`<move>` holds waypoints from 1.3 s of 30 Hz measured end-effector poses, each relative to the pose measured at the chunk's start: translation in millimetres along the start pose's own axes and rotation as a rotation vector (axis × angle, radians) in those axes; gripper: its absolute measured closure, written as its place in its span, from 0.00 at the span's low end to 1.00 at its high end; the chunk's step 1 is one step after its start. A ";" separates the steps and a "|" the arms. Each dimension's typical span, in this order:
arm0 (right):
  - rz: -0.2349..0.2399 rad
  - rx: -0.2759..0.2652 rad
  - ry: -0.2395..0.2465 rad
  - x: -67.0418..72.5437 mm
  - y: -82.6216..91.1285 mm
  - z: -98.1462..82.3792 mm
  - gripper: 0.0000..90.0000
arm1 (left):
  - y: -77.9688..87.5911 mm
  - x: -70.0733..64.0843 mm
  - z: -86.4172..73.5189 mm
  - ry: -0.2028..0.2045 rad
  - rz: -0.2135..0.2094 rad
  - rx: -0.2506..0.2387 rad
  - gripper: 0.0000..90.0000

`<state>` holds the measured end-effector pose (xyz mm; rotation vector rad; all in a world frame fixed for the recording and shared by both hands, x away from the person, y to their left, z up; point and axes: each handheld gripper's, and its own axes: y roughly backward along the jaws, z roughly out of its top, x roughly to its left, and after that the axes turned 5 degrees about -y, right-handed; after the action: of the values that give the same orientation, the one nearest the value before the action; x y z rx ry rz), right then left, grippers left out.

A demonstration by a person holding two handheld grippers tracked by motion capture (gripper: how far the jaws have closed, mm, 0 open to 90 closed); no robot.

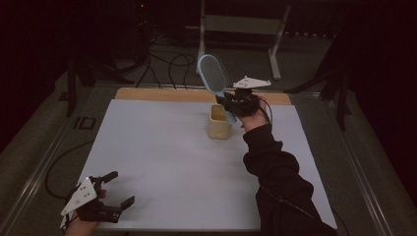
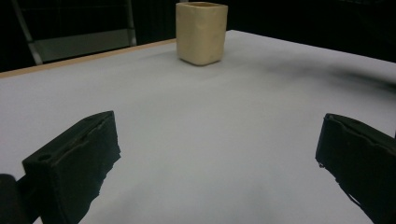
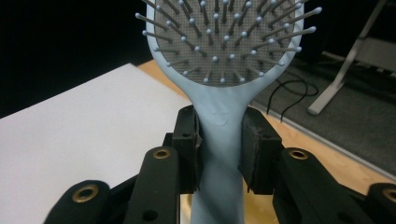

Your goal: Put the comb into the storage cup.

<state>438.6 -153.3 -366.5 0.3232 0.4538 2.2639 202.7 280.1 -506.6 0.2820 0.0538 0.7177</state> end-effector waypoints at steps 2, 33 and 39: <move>0.002 -0.012 -0.005 -1.0 -1.8 0.6 0.78 | 0.2 0.0 0.0 0.001 0.000 -0.001 0.00; -0.040 -0.264 -0.104 -17.7 -26.0 -2.5 0.78 | 1.3 0.6 -0.9 0.012 -0.003 -0.007 0.00; -0.035 -0.277 -0.103 -21.3 -32.8 -6.5 0.78 | 1.4 0.5 -1.0 0.011 -0.004 -0.008 0.00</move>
<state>471.8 -150.2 -388.0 0.2855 0.0893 2.2284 202.0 281.7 -507.1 0.2706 0.0617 0.7153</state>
